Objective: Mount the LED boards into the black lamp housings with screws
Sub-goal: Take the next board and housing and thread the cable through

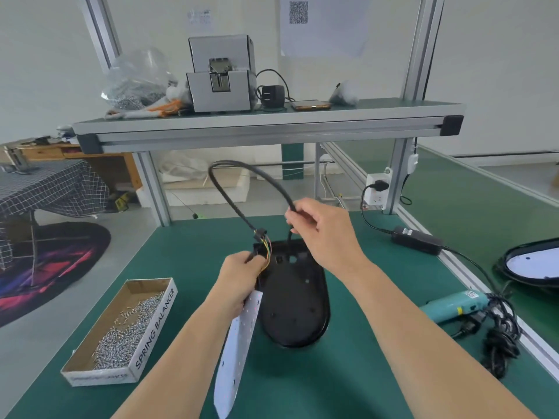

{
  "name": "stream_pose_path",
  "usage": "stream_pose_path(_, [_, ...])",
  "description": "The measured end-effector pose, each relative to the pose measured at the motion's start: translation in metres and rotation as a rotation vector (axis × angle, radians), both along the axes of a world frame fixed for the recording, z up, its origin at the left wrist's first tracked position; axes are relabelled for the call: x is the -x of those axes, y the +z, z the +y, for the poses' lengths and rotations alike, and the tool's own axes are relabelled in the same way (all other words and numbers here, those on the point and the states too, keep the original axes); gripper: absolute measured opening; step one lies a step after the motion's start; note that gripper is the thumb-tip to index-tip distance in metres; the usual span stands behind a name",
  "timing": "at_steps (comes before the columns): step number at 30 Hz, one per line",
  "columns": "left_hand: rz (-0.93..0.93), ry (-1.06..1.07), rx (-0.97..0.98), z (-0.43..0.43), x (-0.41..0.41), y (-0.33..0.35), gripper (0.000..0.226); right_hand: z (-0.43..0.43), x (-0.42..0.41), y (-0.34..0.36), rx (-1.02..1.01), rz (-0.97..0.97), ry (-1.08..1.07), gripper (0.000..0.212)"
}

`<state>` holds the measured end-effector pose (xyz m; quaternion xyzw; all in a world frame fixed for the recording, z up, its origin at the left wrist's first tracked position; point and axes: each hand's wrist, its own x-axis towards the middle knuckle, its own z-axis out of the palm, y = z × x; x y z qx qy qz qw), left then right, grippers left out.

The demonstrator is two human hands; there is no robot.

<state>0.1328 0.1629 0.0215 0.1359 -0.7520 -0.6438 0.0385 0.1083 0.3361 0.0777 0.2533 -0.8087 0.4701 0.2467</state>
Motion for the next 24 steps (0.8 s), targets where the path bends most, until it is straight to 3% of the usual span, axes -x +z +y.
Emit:
stream_pose_path(2, [0.03, -0.015, -0.052, 0.004, -0.002, 0.022, 0.036, 0.006, 0.001, 0.002, -0.267, 0.004, -0.046, 0.02])
stream_pose_path(4, [0.059, -0.058, -0.07, 0.007, -0.006, 0.039, 0.038, 0.015, -0.001, 0.003, -0.283, 0.0, -0.021, 0.022])
stream_pose_path(6, [0.063, -0.091, -0.007, 0.006, -0.01, 0.05, 0.032, 0.024, -0.004, 0.007, 0.059, -0.081, 0.058, 0.037])
stream_pose_path(8, [0.055, -0.098, 0.071, 0.002, -0.013, 0.055, 0.025, 0.032, -0.005, 0.008, 0.496, -0.29, 0.179, 0.038])
stream_pose_path(10, [0.076, -0.115, 0.113, -0.001, -0.015, 0.056, 0.023, 0.035, -0.004, -0.002, 0.647, -0.582, 0.369, 0.039])
stream_pose_path(13, [0.112, -0.126, 0.127, 0.002, -0.018, 0.055, 0.025, 0.03, -0.006, -0.028, 0.492, -0.794, 0.502, 0.062])
stream_pose_path(15, [0.127, -0.105, 0.095, 0.001, -0.02, 0.054, 0.026, 0.027, -0.007, -0.035, 0.346, -0.749, 0.349, 0.07])
stream_pose_path(18, [0.151, -0.05, 0.034, -0.008, -0.019, 0.055, 0.03, 0.037, -0.004, -0.039, -0.131, -0.59, 0.059, 0.056])
stream_pose_path(20, [0.174, -0.026, 0.027, -0.014, -0.018, 0.057, 0.034, 0.044, 0.0, -0.046, -0.059, -0.644, 0.183, 0.021])
stream_pose_path(23, [0.185, -0.049, 0.026, -0.012, -0.017, 0.059, 0.041, 0.037, -0.002, -0.039, 0.194, -0.674, 0.503, 0.057])
stream_pose_path(24, [0.181, -0.07, 0.015, -0.008, -0.017, 0.059, 0.04, 0.031, -0.003, -0.036, 0.242, -0.665, 0.552, 0.053])
